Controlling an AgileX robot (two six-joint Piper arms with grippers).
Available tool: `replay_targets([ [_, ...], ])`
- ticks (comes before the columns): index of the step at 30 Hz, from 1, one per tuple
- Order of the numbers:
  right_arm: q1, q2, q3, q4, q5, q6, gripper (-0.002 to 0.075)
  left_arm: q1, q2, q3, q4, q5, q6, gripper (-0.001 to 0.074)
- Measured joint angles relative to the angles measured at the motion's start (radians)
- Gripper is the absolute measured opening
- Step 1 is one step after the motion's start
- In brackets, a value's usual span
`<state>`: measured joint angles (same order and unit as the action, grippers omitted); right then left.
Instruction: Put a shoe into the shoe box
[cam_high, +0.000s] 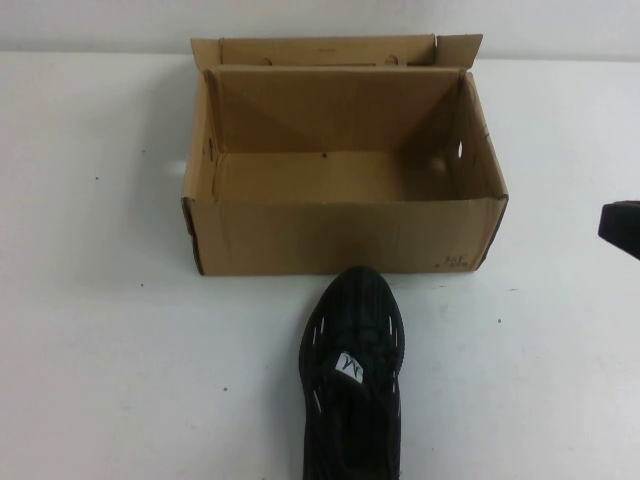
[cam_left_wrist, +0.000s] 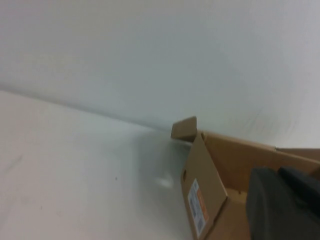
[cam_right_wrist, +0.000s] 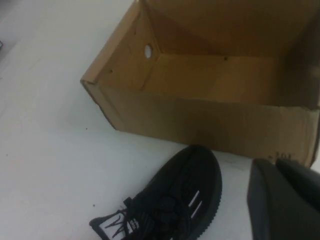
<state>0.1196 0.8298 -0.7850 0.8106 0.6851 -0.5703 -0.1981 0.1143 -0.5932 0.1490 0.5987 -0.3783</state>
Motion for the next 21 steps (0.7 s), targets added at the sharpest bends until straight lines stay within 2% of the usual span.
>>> replay_targets([
  [6, 0.0, 0.105, -0.093, 0.016, 0.088, -0.13, 0.0072, 0.0, 0.054, 0.0, -0.067, 0.107, 0.0, -0.0004],
  [10, 0.05, 0.172, -0.172, -0.01, 0.131, -0.163, 0.0086, 0.0, 0.091, 0.0, -0.098, 0.17, 0.0, -0.0004],
  [14, 0.18, 0.228, -0.23, -0.134, 0.156, -0.165, 0.0108, 0.0, 0.122, 0.0, -0.127, 0.217, 0.0, -0.0004],
  [21, 0.443, 0.355, -0.263, -0.4, 0.166, -0.08, 0.0258, 0.0, 0.139, 0.001, -0.149, 0.266, 0.0, -0.0004],
])
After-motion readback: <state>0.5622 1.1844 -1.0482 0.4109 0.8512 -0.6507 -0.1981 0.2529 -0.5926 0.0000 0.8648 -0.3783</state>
